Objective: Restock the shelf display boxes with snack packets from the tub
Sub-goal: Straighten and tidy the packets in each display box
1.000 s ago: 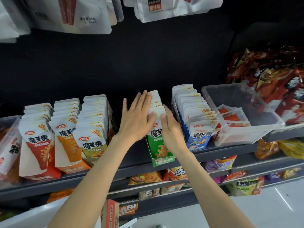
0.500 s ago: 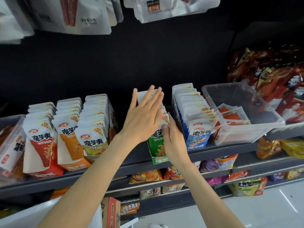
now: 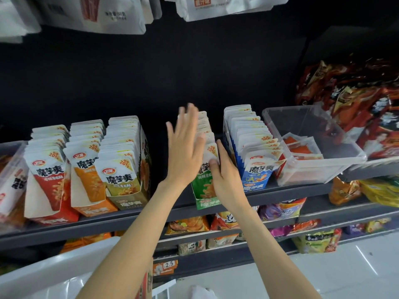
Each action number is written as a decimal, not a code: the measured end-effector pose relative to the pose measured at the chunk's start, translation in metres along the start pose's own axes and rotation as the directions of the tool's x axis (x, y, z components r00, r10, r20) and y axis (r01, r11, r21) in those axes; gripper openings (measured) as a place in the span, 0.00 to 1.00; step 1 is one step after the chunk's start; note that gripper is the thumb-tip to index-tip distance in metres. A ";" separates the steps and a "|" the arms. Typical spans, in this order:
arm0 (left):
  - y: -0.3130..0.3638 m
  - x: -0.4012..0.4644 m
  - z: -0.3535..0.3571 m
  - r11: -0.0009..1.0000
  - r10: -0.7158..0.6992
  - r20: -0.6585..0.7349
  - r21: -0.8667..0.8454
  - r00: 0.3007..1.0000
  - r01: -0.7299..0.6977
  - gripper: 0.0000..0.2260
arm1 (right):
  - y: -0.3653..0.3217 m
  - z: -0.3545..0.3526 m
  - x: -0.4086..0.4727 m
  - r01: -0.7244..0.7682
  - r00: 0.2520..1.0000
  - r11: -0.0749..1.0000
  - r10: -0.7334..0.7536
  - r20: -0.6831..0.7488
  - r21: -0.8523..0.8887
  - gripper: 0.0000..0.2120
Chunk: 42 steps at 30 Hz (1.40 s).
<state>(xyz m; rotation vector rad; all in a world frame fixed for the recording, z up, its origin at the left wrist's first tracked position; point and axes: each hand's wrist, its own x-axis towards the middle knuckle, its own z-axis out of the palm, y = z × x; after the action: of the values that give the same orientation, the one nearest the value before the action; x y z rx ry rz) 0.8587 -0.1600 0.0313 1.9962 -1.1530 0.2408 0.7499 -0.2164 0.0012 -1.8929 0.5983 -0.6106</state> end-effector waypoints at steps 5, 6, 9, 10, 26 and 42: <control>0.010 -0.030 -0.016 0.537 -0.480 0.182 -0.712 0.858 0.452 0.24 | -0.013 -0.008 0.017 -0.092 0.993 0.961 0.070 0.093 0.262 0.29; 0.009 -0.033 -0.014 0.524 -0.462 0.212 -0.718 0.861 0.458 0.24 | -0.013 -0.008 0.020 -0.103 0.991 0.945 0.072 0.110 0.309 0.28; 0.014 -0.029 -0.010 0.515 -0.394 0.285 -0.718 0.874 0.467 0.26 | -0.016 -0.008 0.026 -0.105 0.985 0.935 0.050 0.167 0.338 0.30; 0.015 -0.028 -0.009 0.529 -0.379 0.284 -0.715 0.881 0.458 0.27 | -0.017 -0.007 0.026 -0.098 0.982 0.946 0.043 0.182 0.308 0.31; 0.008 -0.014 -0.018 0.480 -0.265 0.287 -0.789 0.921 0.384 0.39 | -0.028 -0.008 0.026 -0.155 0.968 0.954 0.095 0.233 0.255 0.41; 0.021 -0.044 -0.015 0.453 -0.438 0.303 -0.739 0.846 0.499 0.26 | -0.016 -0.011 0.014 0.195 0.980 0.956 -0.197 0.015 -0.219 0.25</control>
<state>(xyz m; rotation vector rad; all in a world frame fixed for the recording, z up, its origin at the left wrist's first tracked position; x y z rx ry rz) 0.8203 -0.1268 0.0305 1.3863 -0.5053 -0.5756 0.7555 -0.2273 0.0218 -2.1774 0.5023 -0.7022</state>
